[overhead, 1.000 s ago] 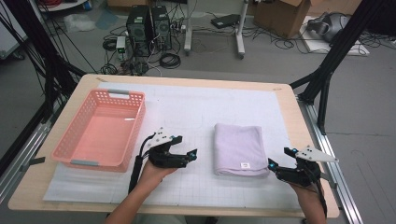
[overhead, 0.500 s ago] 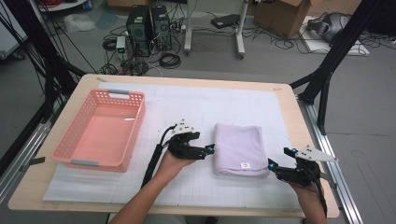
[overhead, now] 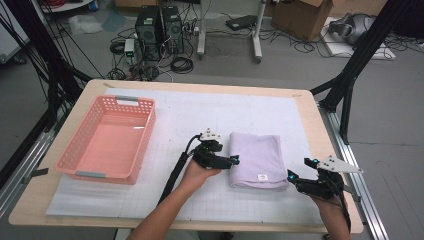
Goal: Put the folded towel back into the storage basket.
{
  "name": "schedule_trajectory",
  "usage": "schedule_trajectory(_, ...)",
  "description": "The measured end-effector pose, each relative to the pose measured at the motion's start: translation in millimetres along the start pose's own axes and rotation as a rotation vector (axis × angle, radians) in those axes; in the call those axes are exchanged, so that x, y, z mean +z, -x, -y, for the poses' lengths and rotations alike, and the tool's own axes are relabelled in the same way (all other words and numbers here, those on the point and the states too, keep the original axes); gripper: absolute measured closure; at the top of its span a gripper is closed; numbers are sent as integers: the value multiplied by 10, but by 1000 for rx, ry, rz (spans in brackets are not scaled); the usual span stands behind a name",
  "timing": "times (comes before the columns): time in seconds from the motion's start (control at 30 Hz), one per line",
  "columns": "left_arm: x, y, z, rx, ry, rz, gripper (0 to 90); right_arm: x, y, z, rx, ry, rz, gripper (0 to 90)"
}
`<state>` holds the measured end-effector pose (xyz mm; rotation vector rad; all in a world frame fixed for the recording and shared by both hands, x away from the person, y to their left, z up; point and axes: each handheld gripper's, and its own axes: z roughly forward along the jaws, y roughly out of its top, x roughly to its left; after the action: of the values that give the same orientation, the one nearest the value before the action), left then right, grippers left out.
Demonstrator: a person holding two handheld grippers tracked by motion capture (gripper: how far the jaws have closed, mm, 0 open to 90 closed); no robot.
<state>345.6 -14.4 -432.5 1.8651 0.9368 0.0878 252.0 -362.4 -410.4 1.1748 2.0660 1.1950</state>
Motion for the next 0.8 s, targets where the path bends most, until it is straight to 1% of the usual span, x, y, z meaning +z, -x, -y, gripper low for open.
schedule_trajectory(0.27,164,4,14,-38,-44,-16,206,5,-4,1,3,-3,-4,201)
schedule_trajectory(0.4,231,0,19,-46,-63,-19,208,7,-2,4,1,-4,-5,201)
schedule_trajectory(0.5,293,-8,32,-74,-75,-8,226,15,1,6,-1,-5,-8,201)
schedule_trajectory(0.6,323,5,27,-63,-79,-3,229,19,-1,6,0,-5,-8,201)
schedule_trajectory(0.67,347,22,22,-64,-91,27,268,21,3,7,-1,-4,-9,201)
schedule_trajectory(0.7,361,46,19,-57,-93,20,273,22,3,7,1,-4,-9,201)
schedule_trajectory(0.73,373,63,16,-37,-101,16,268,22,4,7,0,-6,-10,201)
schedule_trajectory(0.8,390,81,12,-24,-104,14,278,25,2,7,-1,-7,-10,201)
